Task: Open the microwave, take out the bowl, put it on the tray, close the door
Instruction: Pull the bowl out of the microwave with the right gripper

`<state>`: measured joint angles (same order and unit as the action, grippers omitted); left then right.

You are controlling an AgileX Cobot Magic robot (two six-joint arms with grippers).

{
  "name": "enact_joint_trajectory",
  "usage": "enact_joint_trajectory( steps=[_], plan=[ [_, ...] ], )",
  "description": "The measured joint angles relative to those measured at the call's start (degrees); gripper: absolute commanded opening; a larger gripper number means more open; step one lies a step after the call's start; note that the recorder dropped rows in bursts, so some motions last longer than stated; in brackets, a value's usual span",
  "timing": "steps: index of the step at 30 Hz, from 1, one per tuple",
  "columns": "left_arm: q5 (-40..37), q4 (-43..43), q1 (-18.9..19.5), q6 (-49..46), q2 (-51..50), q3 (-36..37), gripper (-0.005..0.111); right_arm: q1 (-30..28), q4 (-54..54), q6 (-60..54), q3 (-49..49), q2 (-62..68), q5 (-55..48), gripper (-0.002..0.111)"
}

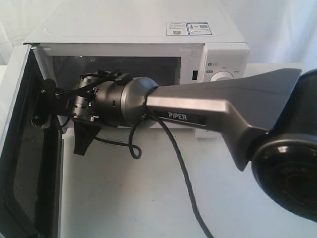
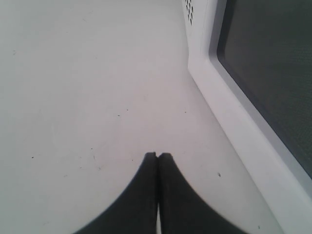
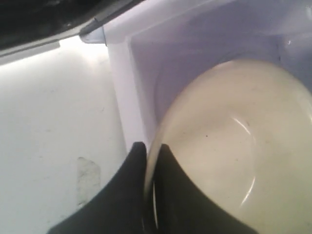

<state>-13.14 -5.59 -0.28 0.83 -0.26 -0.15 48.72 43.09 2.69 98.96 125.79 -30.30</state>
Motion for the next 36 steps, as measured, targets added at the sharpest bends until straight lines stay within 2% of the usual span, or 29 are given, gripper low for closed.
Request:
enact_joint_trajectory(
  steps=[8, 14, 22, 27, 33, 36],
  plan=[
    [0.0, 0.0, 0.0, 0.0, 0.0, 0.0, 0.0, 1.74, -0.51, 12.3, -9.73, -7.77, -2.99, 0.0],
    [0.0, 0.0, 0.0, 0.0, 0.0, 0.0, 0.0, 4.67, -3.82, 19.0, -22.25, -17.51, -7.11, 0.0],
    [0.0, 0.0, 0.0, 0.0, 0.0, 0.0, 0.0, 8.86, -5.5, 25.52, -41.86, -29.21, -7.14, 0.0],
    [0.0, 0.0, 0.0, 0.0, 0.0, 0.0, 0.0, 8.08, -2.07, 36.29, -51.6, -31.34, -9.77, 0.0],
    [0.0, 0.0, 0.0, 0.0, 0.0, 0.0, 0.0, 6.47, 1.17, 48.97, -57.63, -31.61, -11.14, 0.0],
    [0.0, 0.0, 0.0, 0.0, 0.0, 0.0, 0.0, 6.28, 7.55, 57.67, -59.78, -31.7, -12.42, 0.0]
  ],
)
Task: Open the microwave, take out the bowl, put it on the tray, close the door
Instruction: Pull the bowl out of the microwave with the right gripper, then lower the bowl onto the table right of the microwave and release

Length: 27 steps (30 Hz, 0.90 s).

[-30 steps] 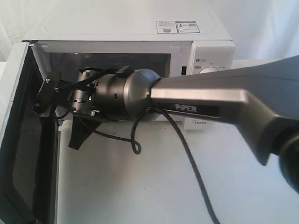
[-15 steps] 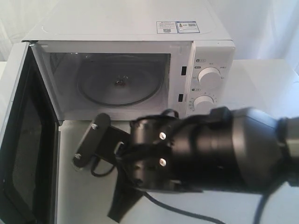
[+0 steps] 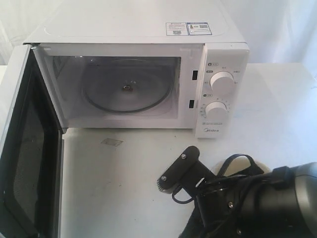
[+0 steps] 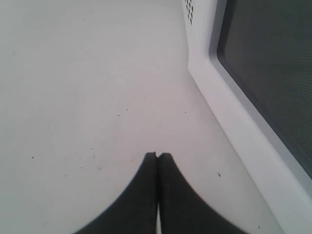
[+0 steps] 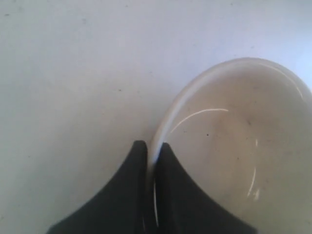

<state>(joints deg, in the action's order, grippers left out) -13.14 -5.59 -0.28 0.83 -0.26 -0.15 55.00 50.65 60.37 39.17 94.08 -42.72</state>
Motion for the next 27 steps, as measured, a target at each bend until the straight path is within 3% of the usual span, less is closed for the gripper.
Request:
enact_joint_trajectory(
  steps=[7, 11, 19, 27],
  plan=[
    [0.0, 0.0, 0.0, 0.0, 0.0, 0.0, 0.0, 0.0, 8.71, 11.03, -0.98, -0.03, 0.19, 0.0],
    [0.0, 0.0, 0.0, 0.0, 0.0, 0.0, 0.0, -1.98, 16.0, 21.71, -4.7, -3.36, 6.75, 0.0],
    [0.0, 0.0, 0.0, 0.0, 0.0, 0.0, 0.0, -10.1, 17.3, 23.91, -8.3, -13.22, 19.23, 0.0],
    [0.0, 0.0, 0.0, 0.0, 0.0, 0.0, 0.0, -10.8, 17.52, 23.03, -8.4, -12.71, 21.06, 0.0]
  ],
)
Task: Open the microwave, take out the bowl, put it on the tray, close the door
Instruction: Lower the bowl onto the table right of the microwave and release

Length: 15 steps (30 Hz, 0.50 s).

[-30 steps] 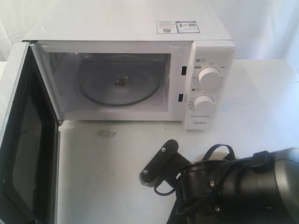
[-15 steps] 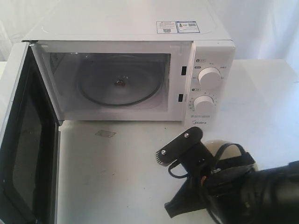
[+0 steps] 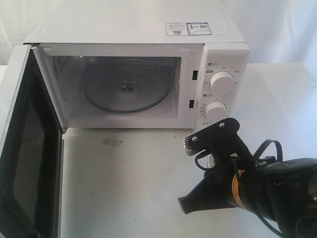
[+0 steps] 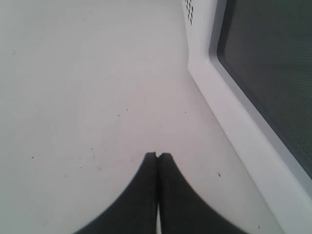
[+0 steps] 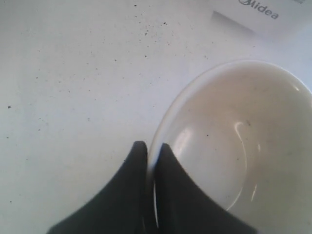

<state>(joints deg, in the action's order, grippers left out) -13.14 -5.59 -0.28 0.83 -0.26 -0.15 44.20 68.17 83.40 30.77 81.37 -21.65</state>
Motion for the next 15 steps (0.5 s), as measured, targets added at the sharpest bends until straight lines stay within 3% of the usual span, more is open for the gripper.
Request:
enact_joint_trajectory(
  steps=[15],
  plan=[
    [0.0, 0.0, 0.0, 0.0, 0.0, 0.0, 0.0, -0.12, 2.56, -1.96, 0.0, 5.65, -4.52, 0.0]
  ],
)
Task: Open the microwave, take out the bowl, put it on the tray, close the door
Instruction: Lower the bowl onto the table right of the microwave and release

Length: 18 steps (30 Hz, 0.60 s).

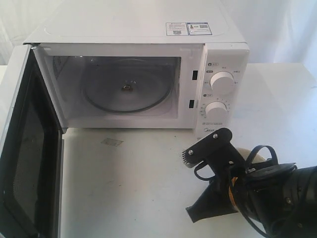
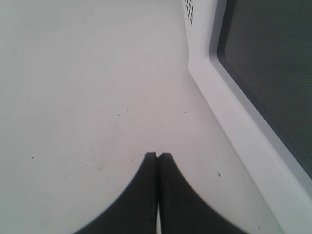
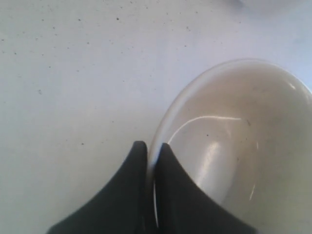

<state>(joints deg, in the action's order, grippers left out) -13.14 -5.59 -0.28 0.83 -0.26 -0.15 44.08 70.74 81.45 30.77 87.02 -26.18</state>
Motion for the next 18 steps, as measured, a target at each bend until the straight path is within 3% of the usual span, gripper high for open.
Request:
enact_joint_trajectory(
  steps=[6, 18],
  plan=[
    [0.0, 0.0, 0.0, 0.0, 0.0, 0.0, 0.0, 0.0, 0.31, 0.0, 0.0, 0.0, -5.32, 0.0],
    [0.0, 0.0, 0.0, 0.0, 0.0, 0.0, 0.0, 0.0, 0.31, -1.07, 0.0, 0.0, -4.62, 0.002]
  ],
)
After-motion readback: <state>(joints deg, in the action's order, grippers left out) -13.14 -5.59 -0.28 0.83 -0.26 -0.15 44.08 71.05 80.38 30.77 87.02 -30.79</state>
